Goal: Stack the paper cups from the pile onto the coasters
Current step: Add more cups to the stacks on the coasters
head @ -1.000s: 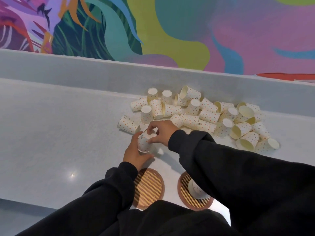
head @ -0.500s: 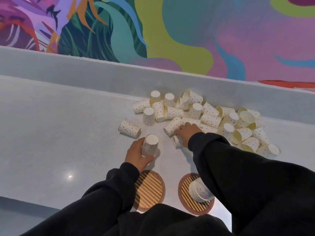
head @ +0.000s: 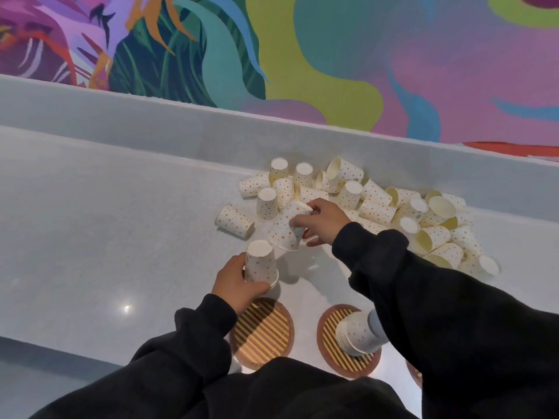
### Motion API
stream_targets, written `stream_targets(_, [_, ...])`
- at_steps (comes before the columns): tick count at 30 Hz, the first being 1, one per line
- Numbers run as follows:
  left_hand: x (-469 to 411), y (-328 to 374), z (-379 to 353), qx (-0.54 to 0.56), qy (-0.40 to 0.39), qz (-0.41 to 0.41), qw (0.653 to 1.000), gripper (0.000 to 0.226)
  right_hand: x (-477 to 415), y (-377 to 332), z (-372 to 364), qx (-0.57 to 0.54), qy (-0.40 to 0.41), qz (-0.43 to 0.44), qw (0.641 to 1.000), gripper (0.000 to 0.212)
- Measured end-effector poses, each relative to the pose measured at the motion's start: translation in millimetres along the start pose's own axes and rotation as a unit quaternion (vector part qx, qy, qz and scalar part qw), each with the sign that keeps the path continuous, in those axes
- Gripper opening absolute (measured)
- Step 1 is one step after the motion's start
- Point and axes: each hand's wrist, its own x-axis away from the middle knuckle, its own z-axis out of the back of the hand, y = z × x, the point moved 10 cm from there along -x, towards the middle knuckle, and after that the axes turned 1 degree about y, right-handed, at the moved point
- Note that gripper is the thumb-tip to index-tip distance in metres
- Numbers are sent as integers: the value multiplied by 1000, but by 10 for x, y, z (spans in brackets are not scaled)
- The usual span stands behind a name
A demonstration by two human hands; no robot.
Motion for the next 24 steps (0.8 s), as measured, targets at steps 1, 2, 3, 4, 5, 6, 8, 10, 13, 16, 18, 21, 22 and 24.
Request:
stream_targets(1, [37,9,-4,-3,-6,-5,1000,60,42,-23,-7,-7,-3,5,1000,34])
stream_targets(2, [69,35,-9,-4,-9,-12,1000,61,85,-57,-29,2,-11,19,1000,35])
stream_targets(3, [103,86,-13,0,-10,-22,1000,60,136,-87,-73,19,-24,34,999,39])
stream_targets(4, [138,158,-19,7,-9,-34,999,60,205,-114,-131,47,-41,50,997,42])
stream_targets(5, [170,253,-15,19,-7,-48,999,61,271,-144,-198,89,-57,67,992,44])
stream_targets(6, [195,350,-15,29,-6,-60,998,63,332,-160,-252,137,-64,86,985,46])
stream_targets(8, [241,545,-29,51,-12,-78,996,69,434,-171,-252,184,-50,113,975,50])
stream_targets(10, [278,687,-45,58,-21,-97,993,75,530,-199,-141,166,-26,125,978,51])
stream_targets(13, [365,925,-112,67,-41,-132,988,81,735,-242,99,144,-2,141,980,55])
stream_targets(16, [481,1209,-212,98,-55,-157,981,82,1043,-335,372,139,21,161,977,55])
stream_targets(18, [592,1423,-346,106,-78,-174,976,85,1281,-379,593,136,43,175,974,55])
stream_targets(21, [777,1687,-580,96,-100,-210,968,84,1618,-311,944,131,72,177,973,55])
stream_targets(22, [837,1754,-675,83,-105,-223,965,82,1723,-243,1054,126,77,174,974,54])
stream_targets(24, [949,1866,-897,44,-114,-251,960,80,1913,-15,1235,114,83,161,977,53])
